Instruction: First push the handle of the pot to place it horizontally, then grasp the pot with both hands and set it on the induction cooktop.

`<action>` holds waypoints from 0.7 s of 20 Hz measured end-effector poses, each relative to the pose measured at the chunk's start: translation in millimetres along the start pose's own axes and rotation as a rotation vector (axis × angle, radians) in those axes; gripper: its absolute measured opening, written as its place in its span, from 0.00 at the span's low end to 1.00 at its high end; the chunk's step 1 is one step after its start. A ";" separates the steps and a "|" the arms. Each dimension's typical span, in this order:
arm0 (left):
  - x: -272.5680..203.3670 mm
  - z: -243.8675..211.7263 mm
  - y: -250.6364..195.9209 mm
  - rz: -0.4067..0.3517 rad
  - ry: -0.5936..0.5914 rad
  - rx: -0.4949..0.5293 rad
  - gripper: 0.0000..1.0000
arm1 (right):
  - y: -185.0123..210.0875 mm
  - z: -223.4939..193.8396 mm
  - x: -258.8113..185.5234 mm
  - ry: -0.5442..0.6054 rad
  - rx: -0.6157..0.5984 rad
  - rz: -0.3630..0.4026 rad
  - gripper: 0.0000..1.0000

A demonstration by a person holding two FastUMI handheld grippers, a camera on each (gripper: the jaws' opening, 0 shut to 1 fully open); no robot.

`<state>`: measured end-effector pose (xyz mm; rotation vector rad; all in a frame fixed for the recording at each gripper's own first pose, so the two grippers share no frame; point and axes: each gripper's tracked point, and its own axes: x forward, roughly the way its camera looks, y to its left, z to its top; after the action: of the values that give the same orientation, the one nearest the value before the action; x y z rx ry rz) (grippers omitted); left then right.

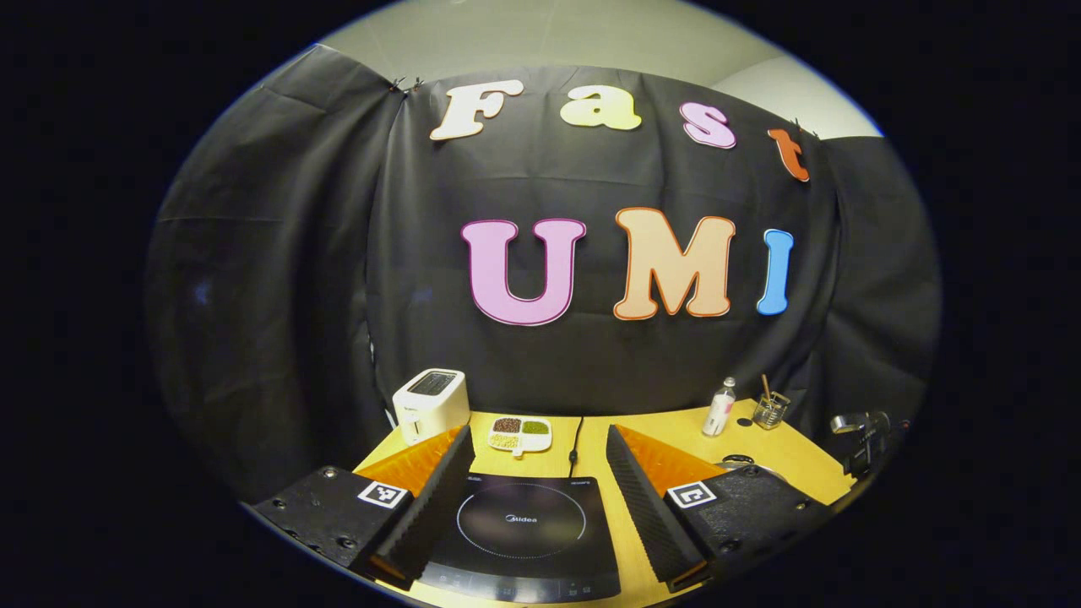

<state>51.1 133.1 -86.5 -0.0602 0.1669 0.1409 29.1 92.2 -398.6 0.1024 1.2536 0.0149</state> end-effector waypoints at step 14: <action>-6.3 -30.9 33.2 0.066 0.066 -0.047 0.96 | 20.9 -3.1 51.0 0.039 -0.044 -0.042 0.11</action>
<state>35.2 162.8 -117.5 -0.1058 0.2318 0.2091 43.0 116.6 -446.1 0.0379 1.2936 0.0077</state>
